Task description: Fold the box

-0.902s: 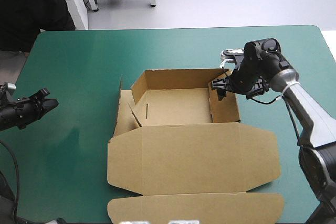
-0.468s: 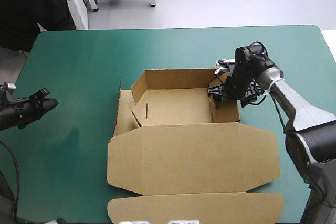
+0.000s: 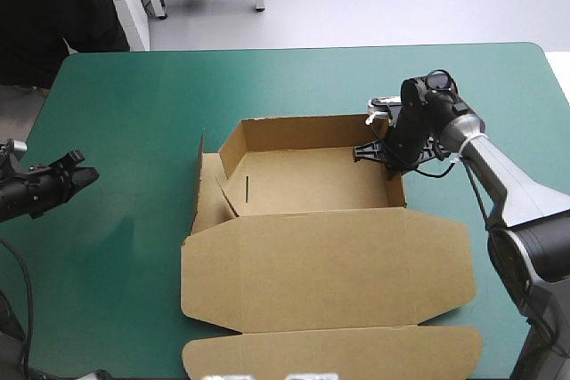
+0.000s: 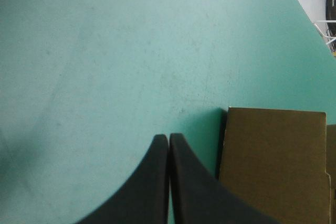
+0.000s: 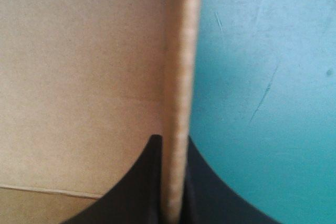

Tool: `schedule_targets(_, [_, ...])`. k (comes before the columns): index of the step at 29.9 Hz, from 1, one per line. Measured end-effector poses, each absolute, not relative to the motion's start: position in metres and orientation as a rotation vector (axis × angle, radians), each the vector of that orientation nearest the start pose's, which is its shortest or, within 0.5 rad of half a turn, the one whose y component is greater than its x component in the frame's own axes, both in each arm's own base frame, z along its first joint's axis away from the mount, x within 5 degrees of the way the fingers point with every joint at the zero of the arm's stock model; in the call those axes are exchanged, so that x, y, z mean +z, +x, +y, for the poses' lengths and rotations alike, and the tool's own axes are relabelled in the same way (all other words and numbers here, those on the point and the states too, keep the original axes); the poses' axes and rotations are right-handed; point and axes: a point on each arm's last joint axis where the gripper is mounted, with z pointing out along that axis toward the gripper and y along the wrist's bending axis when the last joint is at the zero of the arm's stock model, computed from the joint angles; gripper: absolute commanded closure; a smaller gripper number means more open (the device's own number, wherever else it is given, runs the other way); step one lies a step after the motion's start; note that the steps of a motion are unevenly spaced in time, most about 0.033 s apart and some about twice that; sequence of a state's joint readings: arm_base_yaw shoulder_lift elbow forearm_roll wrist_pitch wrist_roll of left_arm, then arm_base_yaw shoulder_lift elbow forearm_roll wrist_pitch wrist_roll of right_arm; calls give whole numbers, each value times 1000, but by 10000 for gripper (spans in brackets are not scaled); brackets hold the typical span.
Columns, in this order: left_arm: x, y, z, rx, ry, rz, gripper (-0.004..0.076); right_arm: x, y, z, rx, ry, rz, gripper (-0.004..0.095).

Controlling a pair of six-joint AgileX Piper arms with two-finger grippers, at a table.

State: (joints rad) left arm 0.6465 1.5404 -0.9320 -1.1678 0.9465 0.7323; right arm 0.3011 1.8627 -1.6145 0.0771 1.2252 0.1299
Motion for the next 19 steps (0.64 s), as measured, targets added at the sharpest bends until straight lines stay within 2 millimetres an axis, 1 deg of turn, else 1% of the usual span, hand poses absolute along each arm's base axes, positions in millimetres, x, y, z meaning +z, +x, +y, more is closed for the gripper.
schedule_targets(3, [249, 272, 120, -861, -683, 2216, 734, 282, 363, 120, 179, -257, 2943, 909])
schedule_targets(6, [248, 272, 121, -855, -677, 2225, 734, 303, 354, 118, 194, -270, 2888, 909])
schedule_targets(8, [248, 272, 121, -853, -675, 2228, 734, 326, 342, 113, 198, -274, 2826, 909])
schedule_targets(10, [248, 272, 121, -849, -673, 2232, 734, 353, 327, 108, 204, -275, 2751, 909])
schedule_targets(12, [248, 271, 121, -847, -671, 2235, 734, 381, 307, 101, 211, -277, 2669, 909])
schedule_targets(14, [247, 271, 121, -842, -666, 2243, 734, 403, 288, 95, 222, -279, 2599, 909])
schedule_targets(15, [247, 271, 120, -839, -660, 2252, 734, 418, 275, 91, 231, -279, 2539, 909])
schedule_targets(19, [247, 269, 119, -856, -644, 2266, 732, 456, 242, 81, 257, -281, 2345, 912])
